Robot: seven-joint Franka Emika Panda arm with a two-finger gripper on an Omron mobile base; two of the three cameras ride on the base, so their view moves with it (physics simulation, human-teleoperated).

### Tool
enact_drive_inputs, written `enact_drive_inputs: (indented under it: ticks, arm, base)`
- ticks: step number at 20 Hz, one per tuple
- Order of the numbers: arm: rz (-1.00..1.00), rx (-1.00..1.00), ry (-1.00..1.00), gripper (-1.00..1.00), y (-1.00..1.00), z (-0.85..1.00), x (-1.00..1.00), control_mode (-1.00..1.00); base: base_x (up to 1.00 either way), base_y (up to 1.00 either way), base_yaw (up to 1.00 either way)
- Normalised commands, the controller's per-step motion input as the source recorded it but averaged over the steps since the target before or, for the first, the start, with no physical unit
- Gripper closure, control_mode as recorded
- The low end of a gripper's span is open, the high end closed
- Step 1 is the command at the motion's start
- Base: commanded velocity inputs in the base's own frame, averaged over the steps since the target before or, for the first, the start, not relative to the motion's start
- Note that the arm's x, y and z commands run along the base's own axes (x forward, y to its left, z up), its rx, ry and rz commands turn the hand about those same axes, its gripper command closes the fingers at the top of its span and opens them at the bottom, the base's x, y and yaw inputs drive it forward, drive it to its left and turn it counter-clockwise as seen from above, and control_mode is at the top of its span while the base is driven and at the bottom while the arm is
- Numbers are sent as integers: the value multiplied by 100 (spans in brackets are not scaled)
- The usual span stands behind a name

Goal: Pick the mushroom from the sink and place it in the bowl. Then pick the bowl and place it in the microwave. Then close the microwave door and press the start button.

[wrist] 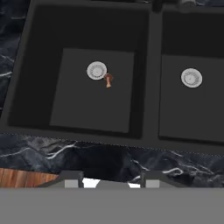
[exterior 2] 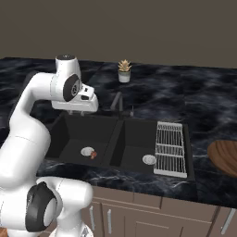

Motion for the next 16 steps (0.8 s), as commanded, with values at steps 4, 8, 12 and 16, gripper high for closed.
enact_drive_inputs:
  ticks: [4,8,12,16]
  arm:
    - [0,-1,8,-100,7,-39,-12,-100]
    - [0,0,22,-100,7,-100,-45,-100]
    - [0,7,12,-100,1,-90,-9,-100]
    - [0,2,5,-100,22,-54,26,-100]
  base:
    - [0,0,0]
    - [0,0,0]
    - [0,0,0]
    - [0,0,0]
